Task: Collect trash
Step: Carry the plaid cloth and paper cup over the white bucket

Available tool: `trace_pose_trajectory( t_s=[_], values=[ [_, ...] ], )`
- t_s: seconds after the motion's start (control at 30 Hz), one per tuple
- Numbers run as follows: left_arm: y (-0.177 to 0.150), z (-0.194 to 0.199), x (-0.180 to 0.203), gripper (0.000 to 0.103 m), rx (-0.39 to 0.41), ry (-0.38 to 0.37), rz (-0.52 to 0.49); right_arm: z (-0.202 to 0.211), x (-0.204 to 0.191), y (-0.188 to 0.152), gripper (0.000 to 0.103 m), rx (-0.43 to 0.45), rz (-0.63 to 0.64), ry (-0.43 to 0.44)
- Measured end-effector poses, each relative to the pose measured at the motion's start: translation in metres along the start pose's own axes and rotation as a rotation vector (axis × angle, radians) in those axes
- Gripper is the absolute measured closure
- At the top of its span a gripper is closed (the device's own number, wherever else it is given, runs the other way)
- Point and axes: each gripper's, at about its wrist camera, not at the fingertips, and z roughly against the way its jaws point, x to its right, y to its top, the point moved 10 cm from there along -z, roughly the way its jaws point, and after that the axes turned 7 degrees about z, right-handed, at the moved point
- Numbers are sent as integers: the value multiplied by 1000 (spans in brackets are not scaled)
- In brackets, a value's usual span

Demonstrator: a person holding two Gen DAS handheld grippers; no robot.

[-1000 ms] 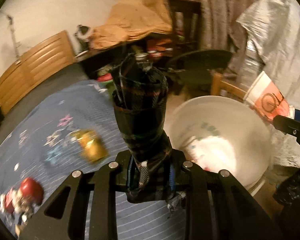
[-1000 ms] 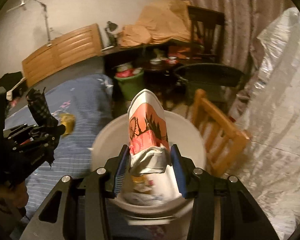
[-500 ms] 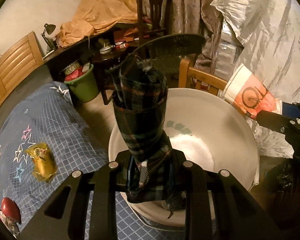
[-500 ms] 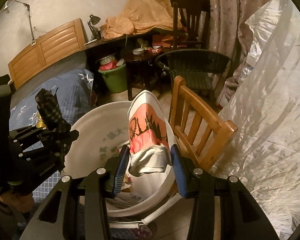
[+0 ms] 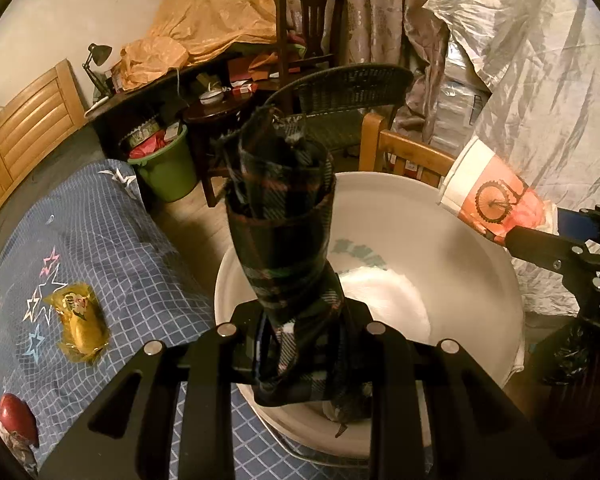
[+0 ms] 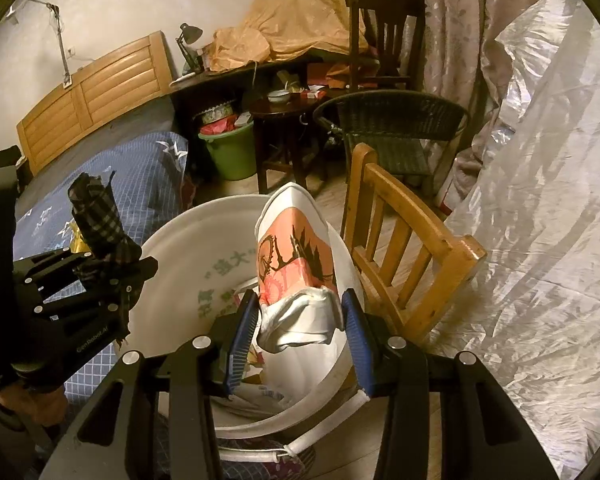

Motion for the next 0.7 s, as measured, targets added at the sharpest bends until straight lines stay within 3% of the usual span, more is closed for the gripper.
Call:
trace_pose_trajectory(
  t_s=[0.7],
  values=[
    [-3,-2,-2,78,0,3,2,-4,-3,10,58,14,12,5]
  ],
)
